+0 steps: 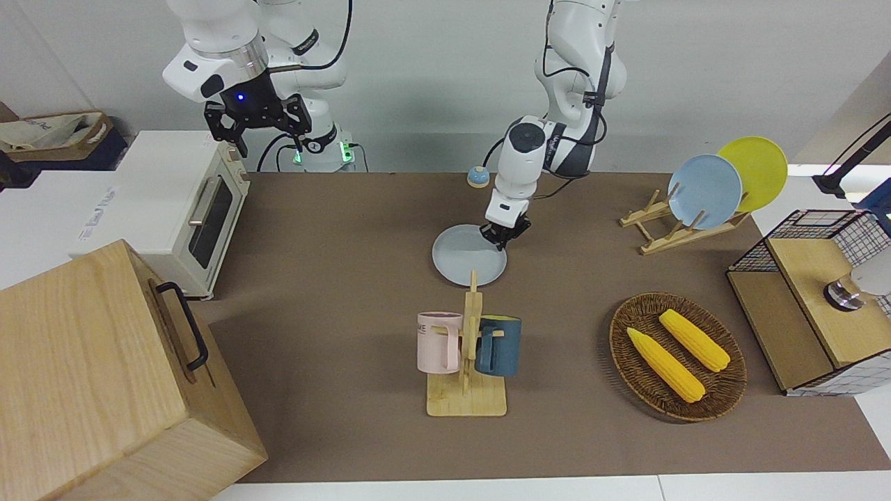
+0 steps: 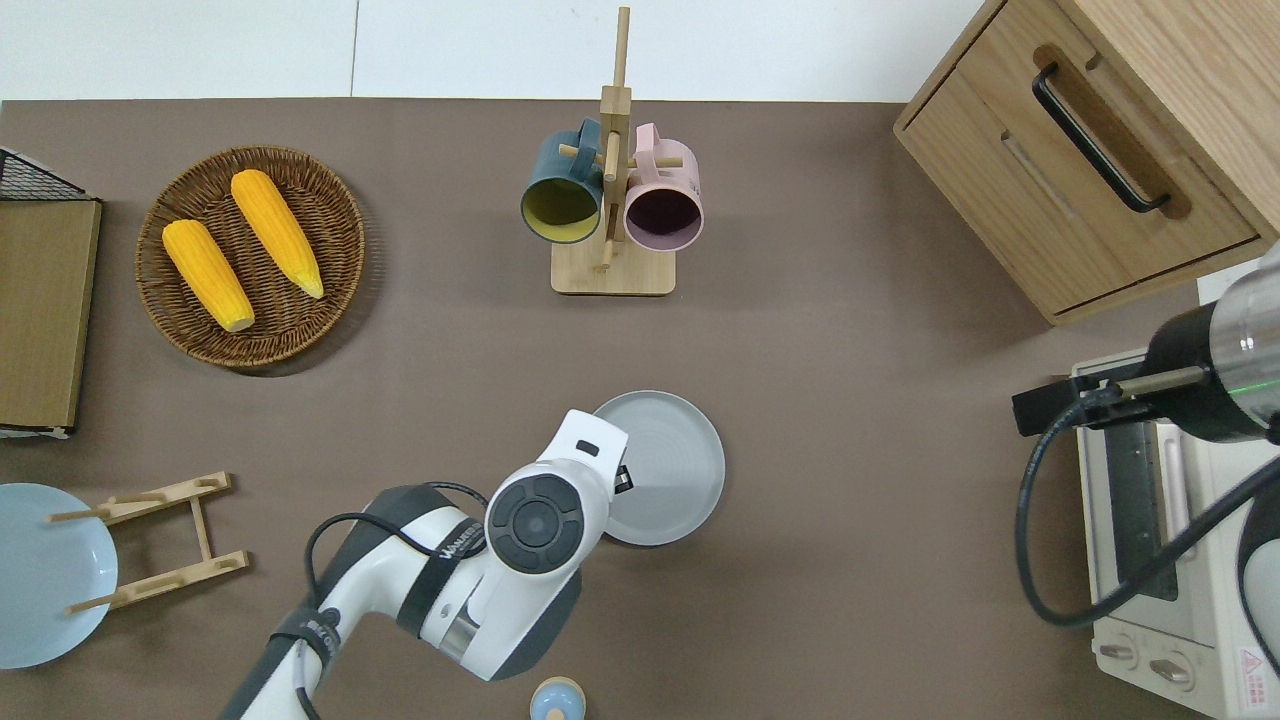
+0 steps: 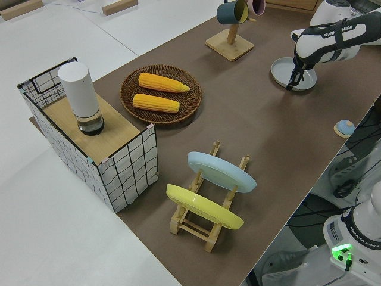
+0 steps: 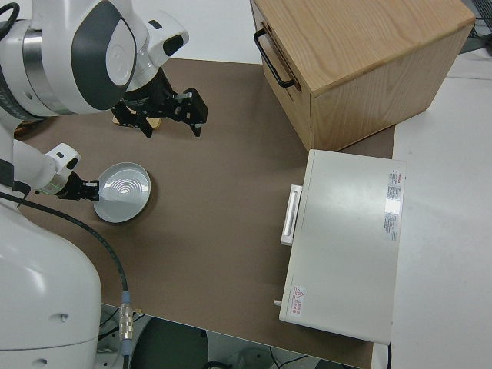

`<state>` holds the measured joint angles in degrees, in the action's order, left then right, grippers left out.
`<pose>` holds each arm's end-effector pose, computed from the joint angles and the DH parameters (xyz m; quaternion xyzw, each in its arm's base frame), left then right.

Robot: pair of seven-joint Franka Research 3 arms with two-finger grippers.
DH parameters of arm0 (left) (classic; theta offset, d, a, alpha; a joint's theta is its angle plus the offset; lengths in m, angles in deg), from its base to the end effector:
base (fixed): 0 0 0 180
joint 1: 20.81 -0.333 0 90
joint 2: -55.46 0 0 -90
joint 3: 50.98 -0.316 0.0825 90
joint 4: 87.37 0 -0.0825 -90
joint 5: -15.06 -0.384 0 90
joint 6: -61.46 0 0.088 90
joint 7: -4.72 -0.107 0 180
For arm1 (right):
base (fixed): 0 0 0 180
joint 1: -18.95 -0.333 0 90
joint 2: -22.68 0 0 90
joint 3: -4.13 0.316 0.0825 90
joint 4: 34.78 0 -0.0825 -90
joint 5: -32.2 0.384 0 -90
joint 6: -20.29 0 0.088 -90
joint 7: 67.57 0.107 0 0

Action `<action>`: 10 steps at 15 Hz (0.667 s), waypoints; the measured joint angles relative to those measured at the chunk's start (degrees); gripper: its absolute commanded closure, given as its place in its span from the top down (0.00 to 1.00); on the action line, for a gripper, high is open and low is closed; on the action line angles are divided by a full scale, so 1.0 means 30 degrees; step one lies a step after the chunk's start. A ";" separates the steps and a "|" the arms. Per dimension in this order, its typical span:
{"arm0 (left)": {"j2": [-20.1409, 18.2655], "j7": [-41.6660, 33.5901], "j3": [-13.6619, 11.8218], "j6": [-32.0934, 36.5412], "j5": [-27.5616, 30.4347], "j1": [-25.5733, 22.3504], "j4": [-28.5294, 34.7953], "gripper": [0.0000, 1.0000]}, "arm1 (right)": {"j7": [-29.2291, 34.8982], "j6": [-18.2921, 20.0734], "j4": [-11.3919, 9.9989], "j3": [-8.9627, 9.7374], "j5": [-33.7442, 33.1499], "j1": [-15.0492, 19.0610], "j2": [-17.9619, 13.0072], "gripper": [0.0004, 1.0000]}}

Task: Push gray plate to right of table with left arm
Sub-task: 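Push the gray plate with the left gripper toward the toaster oven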

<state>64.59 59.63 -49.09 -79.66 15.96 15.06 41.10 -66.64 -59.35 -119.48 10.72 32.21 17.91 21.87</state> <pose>0.4316 -0.3342 0.3026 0.9874 0.1552 0.0156 0.0276 0.5261 0.0710 0.6598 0.9976 0.0584 -0.0370 0.0035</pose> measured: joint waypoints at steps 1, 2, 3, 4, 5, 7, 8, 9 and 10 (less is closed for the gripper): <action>0.0301 0.0556 0.0000 0.0011 -0.0004 0.0411 -0.0389 0.00 | 0.0000 0.0000 0.0000 0.0000 0.0000 0.0000 0.0000 0.98; 0.0557 0.1047 0.0007 0.0013 -0.0008 0.0777 -0.0741 0.00 | 0.0000 0.0000 0.0000 0.0000 0.0000 0.0000 0.0000 0.98; 0.0772 0.1451 0.0001 0.0013 -0.0016 0.1105 -0.1017 0.00 | 0.0000 0.0000 0.0000 0.0000 0.0000 0.0000 0.0000 0.98; 0.0924 0.1787 -0.0009 0.0013 -0.0019 0.1377 -0.1225 0.00 | 0.0000 0.0000 0.0000 0.0000 0.0000 0.0000 0.0000 0.98; 0.1039 0.2045 -0.0003 0.0013 -0.0020 0.1584 -0.1389 0.00 | 0.0000 0.0000 0.0000 0.0000 0.0000 0.0000 0.0000 0.98; 0.1203 0.2397 -0.0014 0.0013 -0.0020 0.1854 -0.1614 0.00 | 0.0000 0.0000 0.0000 0.0000 0.0000 0.0000 0.0000 0.98; 0.1269 0.2503 -0.0009 0.0013 -0.0020 0.1933 -0.1706 0.00 | 0.0000 0.0000 0.0000 0.0000 0.0000 0.0000 0.0000 0.98; 0.1325 0.2560 0.0011 0.0014 -0.0020 0.1965 -0.1776 0.09 | 0.0000 0.0000 0.0000 0.0000 0.0000 0.0000 0.0000 0.98; 0.1368 0.2566 0.0028 0.0016 -0.0020 0.1971 -0.1831 0.34 | 0.0000 0.0000 0.0000 0.0000 0.0000 0.0000 0.0000 0.98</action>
<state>68.70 67.33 -49.00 -79.61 15.90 20.97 35.60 -66.64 -59.35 -119.48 10.72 32.21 17.91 21.87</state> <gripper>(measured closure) 0.974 0.013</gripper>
